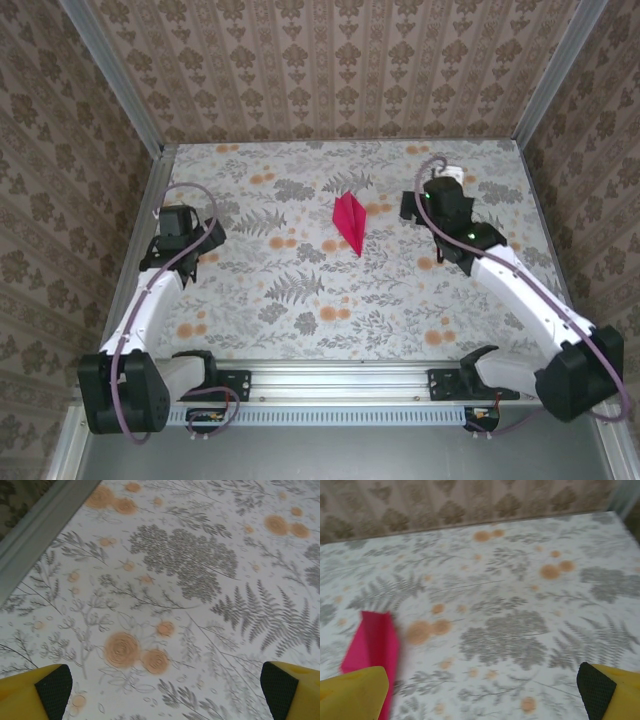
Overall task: Fold a paper plane with a square sheet of paper (pick it up from the middle)
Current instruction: Reset both arms
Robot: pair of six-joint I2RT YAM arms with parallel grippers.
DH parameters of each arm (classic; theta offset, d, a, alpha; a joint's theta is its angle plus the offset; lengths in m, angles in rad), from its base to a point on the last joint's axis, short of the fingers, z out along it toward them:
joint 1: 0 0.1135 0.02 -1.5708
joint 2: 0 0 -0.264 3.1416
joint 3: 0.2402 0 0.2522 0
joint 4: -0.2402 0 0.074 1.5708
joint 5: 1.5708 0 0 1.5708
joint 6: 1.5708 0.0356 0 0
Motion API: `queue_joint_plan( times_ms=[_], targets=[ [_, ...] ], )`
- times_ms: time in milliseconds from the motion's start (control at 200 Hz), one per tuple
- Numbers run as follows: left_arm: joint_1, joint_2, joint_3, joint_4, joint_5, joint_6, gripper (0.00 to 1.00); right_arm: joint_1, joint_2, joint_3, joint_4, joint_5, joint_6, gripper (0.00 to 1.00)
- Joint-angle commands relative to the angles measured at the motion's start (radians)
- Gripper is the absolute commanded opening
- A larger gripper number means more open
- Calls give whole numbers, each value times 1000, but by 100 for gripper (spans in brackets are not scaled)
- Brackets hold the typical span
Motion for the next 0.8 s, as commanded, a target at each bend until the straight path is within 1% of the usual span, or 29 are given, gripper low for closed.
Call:
queue_joint_plan(
  times_ms=[0,130,240,355,435,530,580,670,765,795],
  targets=[
    [10,34,-41,166,-105,105,100,-53,-66,-147,201,161,-69,100],
    [23,109,-108,355,-125,213,100,-125,-95,-330,411,211,-116,100],
    [34,150,-173,518,-59,289,100,-197,-63,-416,515,175,-103,100],
    [37,175,-216,655,16,346,100,-238,23,-476,655,134,-160,100],
    [44,175,-246,718,57,364,100,-262,85,-506,760,71,-199,100],
    [83,189,-282,806,136,352,100,-281,157,-539,901,-3,-226,100],
    [94,204,-292,838,162,361,100,-285,167,-535,920,-49,-245,100],
    [104,236,-315,928,199,375,100,-288,203,-552,1039,-110,-274,100],
    [112,283,-310,990,238,366,100,-294,223,-544,1062,-169,-268,100],
    [113,300,-300,980,252,371,100,-295,261,-552,1093,-183,-268,100]
  ],
)
